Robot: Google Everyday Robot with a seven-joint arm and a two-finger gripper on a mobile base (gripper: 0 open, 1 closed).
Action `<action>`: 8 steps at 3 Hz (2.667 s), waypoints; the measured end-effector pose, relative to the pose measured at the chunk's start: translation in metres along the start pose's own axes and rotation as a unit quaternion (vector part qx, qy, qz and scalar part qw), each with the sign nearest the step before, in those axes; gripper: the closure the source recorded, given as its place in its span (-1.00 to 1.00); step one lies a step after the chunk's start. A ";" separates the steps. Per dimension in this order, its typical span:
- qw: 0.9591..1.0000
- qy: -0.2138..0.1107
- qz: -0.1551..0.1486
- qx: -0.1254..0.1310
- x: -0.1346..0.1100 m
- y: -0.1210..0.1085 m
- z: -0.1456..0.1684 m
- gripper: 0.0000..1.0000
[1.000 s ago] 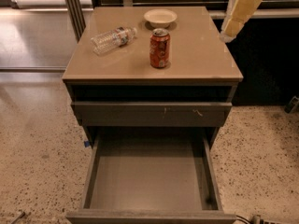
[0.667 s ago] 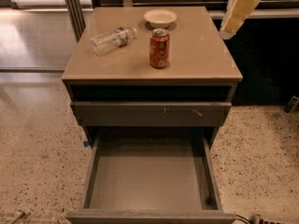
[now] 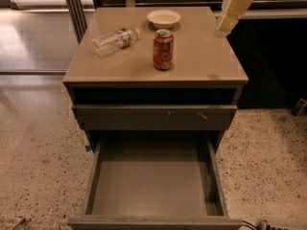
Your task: Place coke can into middle drawer
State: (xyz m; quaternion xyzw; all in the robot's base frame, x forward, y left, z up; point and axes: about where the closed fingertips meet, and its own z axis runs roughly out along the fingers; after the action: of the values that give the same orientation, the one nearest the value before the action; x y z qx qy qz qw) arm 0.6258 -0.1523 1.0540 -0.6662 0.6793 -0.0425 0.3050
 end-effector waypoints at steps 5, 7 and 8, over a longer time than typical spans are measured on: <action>0.993 -0.009 -0.043 -0.110 -0.047 -0.024 0.155 -1.00; 0.995 -0.031 -0.057 -0.079 -0.056 -0.039 0.166 -1.00; 0.994 -0.053 -0.057 -0.081 -0.055 -0.042 0.201 -1.00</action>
Offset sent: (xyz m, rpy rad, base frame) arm 0.0837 0.1113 -0.0354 0.0049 0.1399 0.3434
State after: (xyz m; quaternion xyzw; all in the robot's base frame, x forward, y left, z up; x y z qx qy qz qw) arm 0.7533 -0.0360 0.9305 -0.7276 0.6245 0.0310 0.2824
